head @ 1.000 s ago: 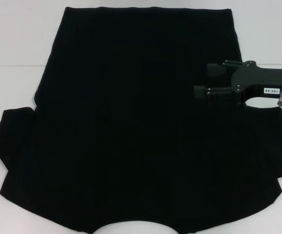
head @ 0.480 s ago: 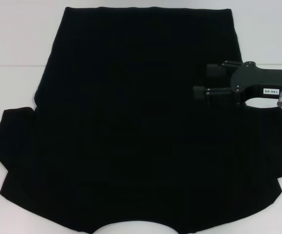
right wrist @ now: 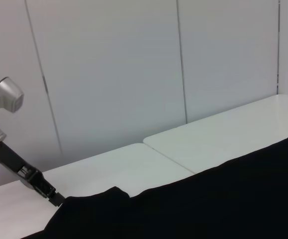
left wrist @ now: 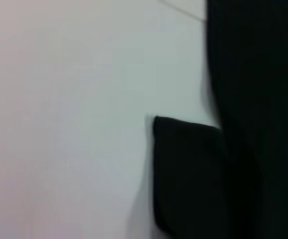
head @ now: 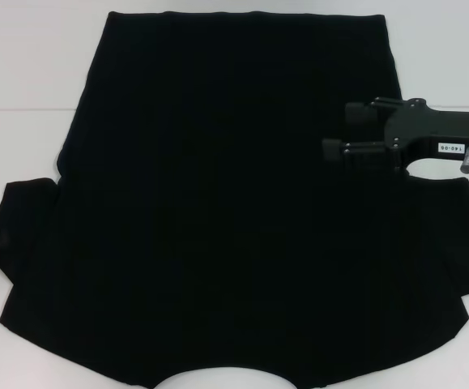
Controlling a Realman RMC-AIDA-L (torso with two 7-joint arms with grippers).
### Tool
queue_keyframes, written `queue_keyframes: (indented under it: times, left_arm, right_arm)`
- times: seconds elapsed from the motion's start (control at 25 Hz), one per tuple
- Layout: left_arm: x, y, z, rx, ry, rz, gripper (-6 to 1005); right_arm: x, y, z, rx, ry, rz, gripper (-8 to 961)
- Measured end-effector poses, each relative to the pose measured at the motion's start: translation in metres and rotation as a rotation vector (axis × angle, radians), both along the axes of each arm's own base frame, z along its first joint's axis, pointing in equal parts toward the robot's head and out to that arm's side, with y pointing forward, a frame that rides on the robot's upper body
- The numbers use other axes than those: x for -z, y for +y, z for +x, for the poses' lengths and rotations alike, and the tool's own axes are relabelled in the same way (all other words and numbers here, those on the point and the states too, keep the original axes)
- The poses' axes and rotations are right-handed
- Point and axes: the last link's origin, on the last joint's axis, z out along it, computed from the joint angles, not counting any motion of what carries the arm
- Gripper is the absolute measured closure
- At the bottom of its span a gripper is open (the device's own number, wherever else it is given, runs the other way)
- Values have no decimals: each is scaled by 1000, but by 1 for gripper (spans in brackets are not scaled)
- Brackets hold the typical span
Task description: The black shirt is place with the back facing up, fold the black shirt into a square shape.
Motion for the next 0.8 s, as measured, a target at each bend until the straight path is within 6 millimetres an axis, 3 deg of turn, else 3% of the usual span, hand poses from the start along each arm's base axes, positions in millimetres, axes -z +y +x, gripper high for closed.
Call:
queue_keyframes:
  times: [0.2, 0.64, 0.8]
  left_arm:
    - [3, 1, -3, -33, 19, 2, 532]
    - [9, 3, -4, -33, 11, 0, 345]
    - [11, 7, 0, -20, 17, -7, 350]
  right_arm:
    - [0, 1, -1, -2, -2, 3, 42]
    - [-1, 2, -1, -3, -4, 5, 42]
    - [-1, 2, -1, -4, -4, 5, 44]
